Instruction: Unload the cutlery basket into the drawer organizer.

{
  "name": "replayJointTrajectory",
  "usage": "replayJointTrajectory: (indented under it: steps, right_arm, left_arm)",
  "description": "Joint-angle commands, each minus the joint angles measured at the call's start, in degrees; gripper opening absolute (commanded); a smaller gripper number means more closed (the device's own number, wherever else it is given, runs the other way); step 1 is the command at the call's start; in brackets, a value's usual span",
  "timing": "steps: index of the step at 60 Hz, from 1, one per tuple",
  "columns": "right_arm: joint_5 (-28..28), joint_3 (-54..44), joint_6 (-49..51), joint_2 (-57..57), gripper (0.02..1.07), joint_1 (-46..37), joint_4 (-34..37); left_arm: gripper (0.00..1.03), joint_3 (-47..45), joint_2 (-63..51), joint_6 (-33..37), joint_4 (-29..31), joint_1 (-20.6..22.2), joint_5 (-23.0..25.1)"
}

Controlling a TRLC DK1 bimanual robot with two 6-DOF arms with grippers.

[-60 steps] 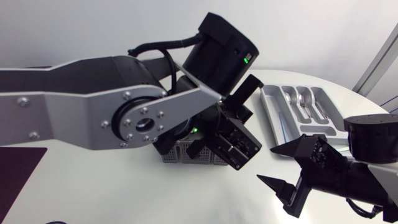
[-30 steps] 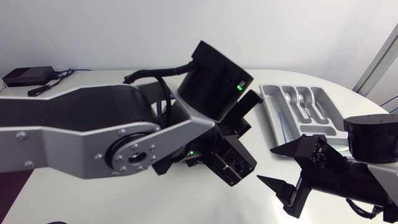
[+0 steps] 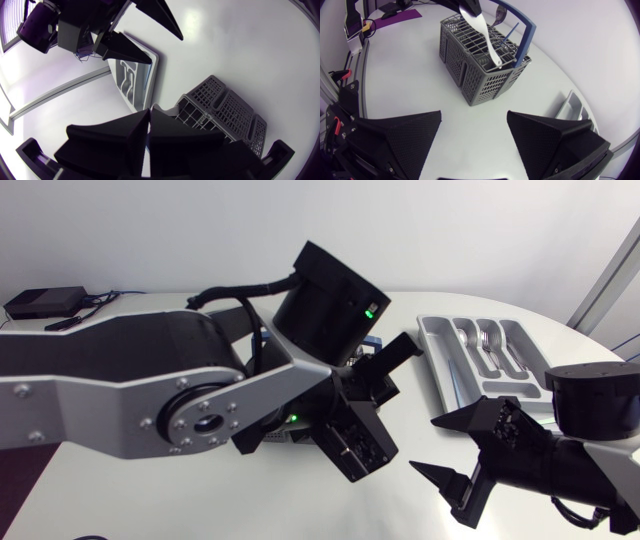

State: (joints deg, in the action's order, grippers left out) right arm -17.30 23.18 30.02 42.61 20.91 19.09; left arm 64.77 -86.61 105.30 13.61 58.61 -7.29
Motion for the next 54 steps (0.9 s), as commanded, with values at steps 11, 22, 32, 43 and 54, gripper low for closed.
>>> replayJointTrajectory:
  steps: [11, 22, 32, 43, 54]
  right_arm:
    - [0.34, 0.64, -0.93, 2.13, 0.97, 0.36, -1.43]
    - [0.34, 0.64, -1.02, 2.21, 0.97, 0.89, -1.43]
    - [0.34, 0.55, -1.02, 1.60, 0.97, 0.98, -0.99]
    - [0.34, 0.73, -1.02, 0.10, 0.97, 0.89, -0.11]
    - [1.30, 0.38, -1.02, -3.67, 0.97, 0.98, 0.51]
  left_arm:
    - [0.18, 1.50, 1.88, 2.63, 2.21, -0.16, 0.70]
    - [0.18, 1.50, 2.85, 2.37, 2.39, 0.37, 0.87]
    - [0.18, 1.94, 3.20, -0.62, 1.95, 0.98, 0.79]
    - [0.18, 7.03, 2.50, -11.34, 3.27, 1.16, 0.26]
    - [0.18, 9.76, 2.06, -23.21, 3.36, 2.21, -2.20]
